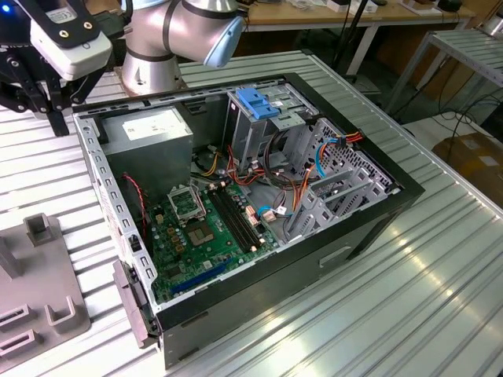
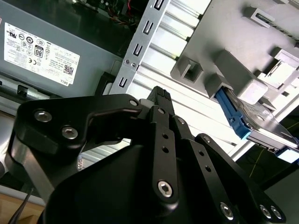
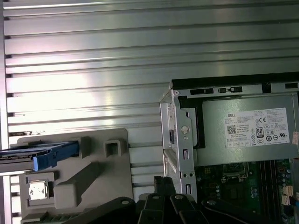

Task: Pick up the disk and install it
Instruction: 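Reach for the disk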

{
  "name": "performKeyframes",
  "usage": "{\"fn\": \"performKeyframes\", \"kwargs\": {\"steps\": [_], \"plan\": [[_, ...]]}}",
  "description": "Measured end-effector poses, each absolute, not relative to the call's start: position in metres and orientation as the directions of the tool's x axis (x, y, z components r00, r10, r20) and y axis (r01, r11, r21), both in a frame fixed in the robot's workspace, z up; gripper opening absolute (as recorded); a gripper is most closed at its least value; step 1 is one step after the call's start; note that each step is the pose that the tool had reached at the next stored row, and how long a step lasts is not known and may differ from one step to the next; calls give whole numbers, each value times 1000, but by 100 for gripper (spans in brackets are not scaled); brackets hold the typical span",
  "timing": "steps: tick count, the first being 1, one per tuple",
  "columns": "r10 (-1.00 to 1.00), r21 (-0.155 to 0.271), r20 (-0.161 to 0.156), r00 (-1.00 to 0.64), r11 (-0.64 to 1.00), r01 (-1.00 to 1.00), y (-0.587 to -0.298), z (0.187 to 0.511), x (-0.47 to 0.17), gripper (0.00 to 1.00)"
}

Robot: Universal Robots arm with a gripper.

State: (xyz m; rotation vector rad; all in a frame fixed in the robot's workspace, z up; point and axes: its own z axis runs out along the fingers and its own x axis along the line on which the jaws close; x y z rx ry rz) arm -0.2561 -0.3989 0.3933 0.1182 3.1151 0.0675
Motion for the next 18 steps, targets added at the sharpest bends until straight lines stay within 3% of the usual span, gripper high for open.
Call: {"fn": "performKeyframes", "kwargs": {"steps": [18], "plan": [[76, 44, -22, -997, 996, 75, -399, 393, -276, 10]]}}
